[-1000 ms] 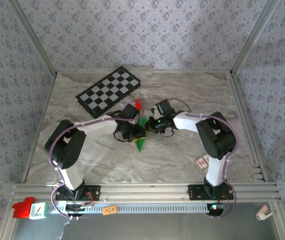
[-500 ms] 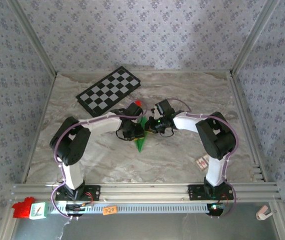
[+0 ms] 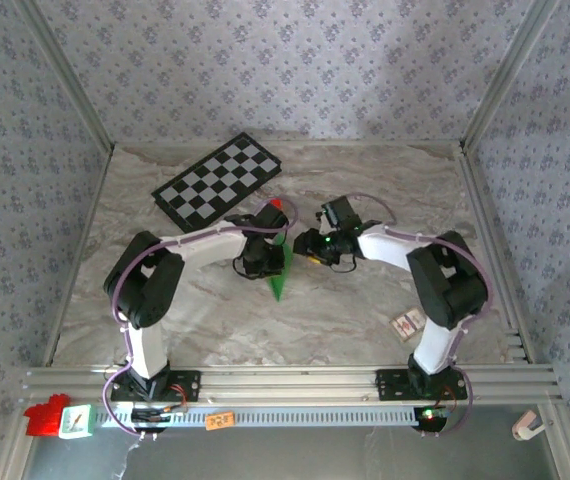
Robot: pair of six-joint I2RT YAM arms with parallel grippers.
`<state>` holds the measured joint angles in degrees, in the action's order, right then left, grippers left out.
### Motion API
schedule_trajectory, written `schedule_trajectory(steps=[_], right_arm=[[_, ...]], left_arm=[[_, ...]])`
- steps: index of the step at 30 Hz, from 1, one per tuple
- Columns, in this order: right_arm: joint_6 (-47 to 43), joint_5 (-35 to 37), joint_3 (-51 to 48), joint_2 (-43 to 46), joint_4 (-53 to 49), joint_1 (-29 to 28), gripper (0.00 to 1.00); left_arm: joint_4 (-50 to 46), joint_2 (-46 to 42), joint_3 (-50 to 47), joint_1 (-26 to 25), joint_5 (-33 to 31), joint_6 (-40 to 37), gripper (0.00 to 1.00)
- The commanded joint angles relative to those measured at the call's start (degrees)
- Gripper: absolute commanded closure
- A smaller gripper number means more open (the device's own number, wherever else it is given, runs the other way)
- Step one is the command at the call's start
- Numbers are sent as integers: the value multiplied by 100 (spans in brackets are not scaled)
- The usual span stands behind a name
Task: Fold a paper plane with a square sheet of paper (pick it up from the middle)
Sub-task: Move a paper plane to the center of the table.
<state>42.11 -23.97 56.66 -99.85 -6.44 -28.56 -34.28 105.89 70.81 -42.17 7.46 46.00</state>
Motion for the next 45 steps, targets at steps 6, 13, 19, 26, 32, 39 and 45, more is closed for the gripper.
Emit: schedule_trajectory(steps=[6,13,19,26,32,39,45], right_arm=[[-48,1653,-693,1394,-458,487,35],[-124,2188,-933,1899,-612,596,27],[-113,2142,-1000,1970,-627,697,27],[-95,2045,-1061,1965,-586,724,27],[-83,2014,-1074,1955,-547,726,26],[-358,2233,-1051,2072,-699,764,21],[-772,2447,-1136,2367,-707,856,6]], left_arm=[[-982,261,924,-28,-852,-682,90],[-1146,820,1522,-28,-821,-733,88],[-1274,1156,1684,-27,-858,-527,83],[-1269,1275,1662,-45,-843,-440,80],[-1240,1348,1709,-61,-835,-472,87],[-1054,1232,2172,-63,-1075,-484,93],[-954,1644,2913,-60,-1205,-602,93]])
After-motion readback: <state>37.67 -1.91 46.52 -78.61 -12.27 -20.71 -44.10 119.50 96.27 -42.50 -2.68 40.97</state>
